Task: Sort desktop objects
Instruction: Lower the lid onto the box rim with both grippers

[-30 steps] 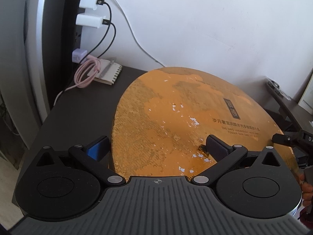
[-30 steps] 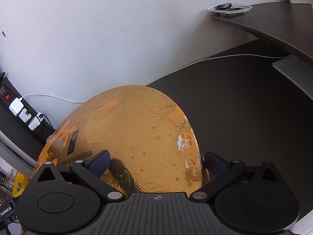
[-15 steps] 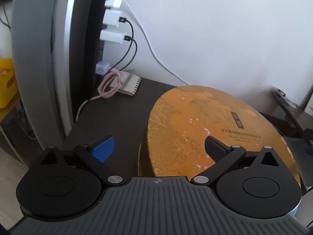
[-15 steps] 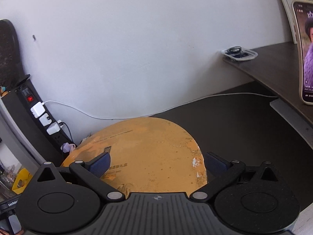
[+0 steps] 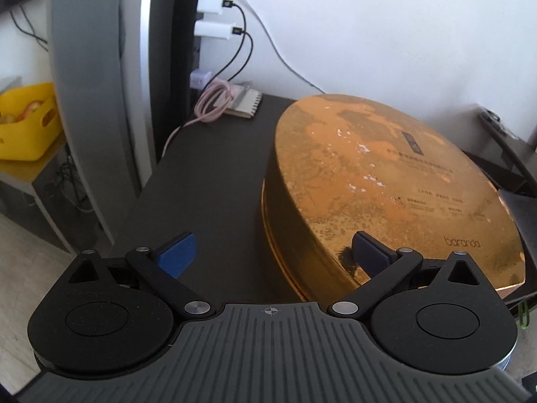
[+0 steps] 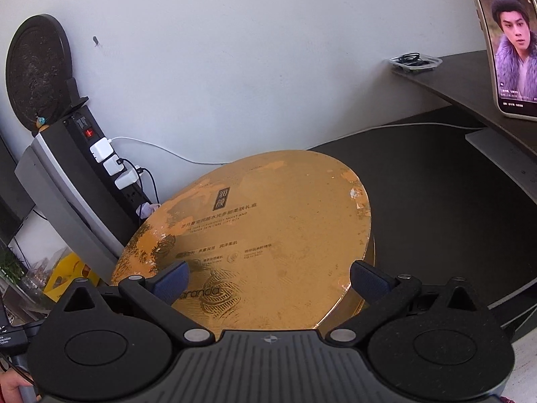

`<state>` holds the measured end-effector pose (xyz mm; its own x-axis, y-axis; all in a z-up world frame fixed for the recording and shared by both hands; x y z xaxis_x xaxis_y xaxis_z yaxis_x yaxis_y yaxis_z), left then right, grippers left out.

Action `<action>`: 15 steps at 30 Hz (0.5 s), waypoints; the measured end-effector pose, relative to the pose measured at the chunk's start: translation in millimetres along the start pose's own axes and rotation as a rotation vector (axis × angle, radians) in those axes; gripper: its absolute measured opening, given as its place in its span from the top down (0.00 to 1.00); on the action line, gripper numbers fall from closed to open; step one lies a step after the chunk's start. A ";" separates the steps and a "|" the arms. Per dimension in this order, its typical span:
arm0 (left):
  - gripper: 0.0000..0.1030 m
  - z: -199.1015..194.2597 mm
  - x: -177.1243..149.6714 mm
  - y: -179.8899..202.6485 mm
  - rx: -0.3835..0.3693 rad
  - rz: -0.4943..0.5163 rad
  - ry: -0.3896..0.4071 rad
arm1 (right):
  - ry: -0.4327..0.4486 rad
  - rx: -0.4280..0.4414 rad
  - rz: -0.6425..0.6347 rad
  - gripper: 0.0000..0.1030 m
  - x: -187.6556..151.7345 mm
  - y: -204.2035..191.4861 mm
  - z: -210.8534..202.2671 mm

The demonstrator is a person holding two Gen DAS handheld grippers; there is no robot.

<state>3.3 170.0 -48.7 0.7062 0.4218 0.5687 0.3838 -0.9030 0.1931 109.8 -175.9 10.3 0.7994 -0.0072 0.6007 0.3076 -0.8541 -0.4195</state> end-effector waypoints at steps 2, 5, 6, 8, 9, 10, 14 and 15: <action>0.01 2.3 0.2 -3.4 0.001 -0.028 -0.002 | 0.004 0.002 0.006 0.00 -1.2 0.0 -2.3; 0.00 9.4 2.1 -11.0 0.018 -0.067 -0.003 | 0.008 0.008 -0.006 0.00 -1.3 -3.4 -4.9; 0.00 12.5 2.5 -12.9 0.016 -0.076 -0.010 | 0.008 0.008 -0.012 0.00 -2.5 -5.0 -5.3; 0.00 17.5 3.8 -14.7 0.012 -0.091 -0.023 | 0.004 0.011 -0.019 0.00 -4.2 -7.4 -4.6; 0.00 18.2 4.9 -14.6 0.011 -0.097 -0.023 | 0.001 0.015 -0.021 0.00 -5.2 -8.5 -4.1; 0.00 18.5 6.7 -13.6 0.022 -0.091 -0.016 | 0.000 0.017 -0.024 0.00 -5.8 -9.7 -3.6; 0.00 24.9 22.6 -7.7 0.086 -0.071 0.030 | -0.004 0.021 -0.038 0.00 -7.9 -13.8 -3.0; 0.00 28.0 28.5 -7.2 0.098 -0.076 0.037 | -0.005 0.022 -0.042 0.00 -8.4 -14.6 -3.2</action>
<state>37.4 190.8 -56.2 0.6512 0.4839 0.5846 0.4933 -0.8553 0.1584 97.0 -165.1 13.5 0.7881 0.0316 0.6148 0.3527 -0.8417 -0.4089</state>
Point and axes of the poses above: each gripper's, at about its wrist camera, not at the fingertips, and z roughly the way its jaws point, y to its right, x to its top, the point moved 5 cm from there along z, roughly the way its jaws point, and after that the axes turned 11 degrees about -y, right-handed, at the moved point
